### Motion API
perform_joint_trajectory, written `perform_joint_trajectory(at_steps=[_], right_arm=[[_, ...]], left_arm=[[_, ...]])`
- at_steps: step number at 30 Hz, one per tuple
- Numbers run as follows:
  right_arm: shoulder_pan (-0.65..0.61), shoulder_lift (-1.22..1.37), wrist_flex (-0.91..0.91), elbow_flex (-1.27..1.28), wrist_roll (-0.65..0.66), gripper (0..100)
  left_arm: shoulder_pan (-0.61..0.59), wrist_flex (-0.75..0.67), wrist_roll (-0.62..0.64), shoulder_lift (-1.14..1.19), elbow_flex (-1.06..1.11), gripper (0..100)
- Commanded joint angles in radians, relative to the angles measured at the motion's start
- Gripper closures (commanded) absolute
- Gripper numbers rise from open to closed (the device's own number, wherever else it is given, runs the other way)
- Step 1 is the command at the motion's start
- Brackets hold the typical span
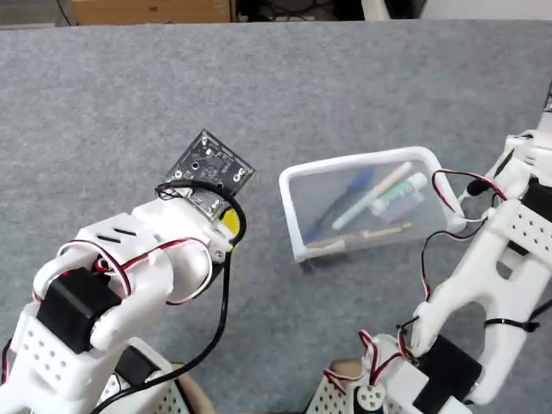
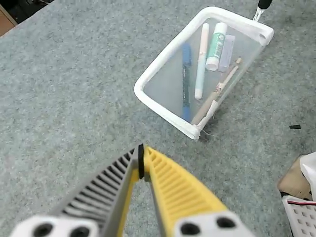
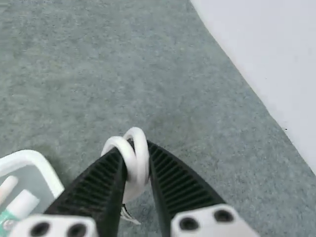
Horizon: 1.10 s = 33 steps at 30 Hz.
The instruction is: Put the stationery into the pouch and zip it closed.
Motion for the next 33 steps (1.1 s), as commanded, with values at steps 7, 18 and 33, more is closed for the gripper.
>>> perform_joint_trajectory(at_steps=[7, 18, 33], right_arm=[[-0.075, -0.018, 0.130, -0.127, -0.005, 97.5], [-0.135, -0.018, 0.345, -0.245, -0.127, 81.1], [-0.285, -0.283, 0.640, -0.254, -0.178, 62.9]], left_arm=[[-0.079, -0.006, 0.003, -0.006, -0.004, 97], [-0.090, 0.002, -0.003, -0.008, 0.065, 95], [-0.096, 0.002, 0.005, -0.009, 0.131, 77]])
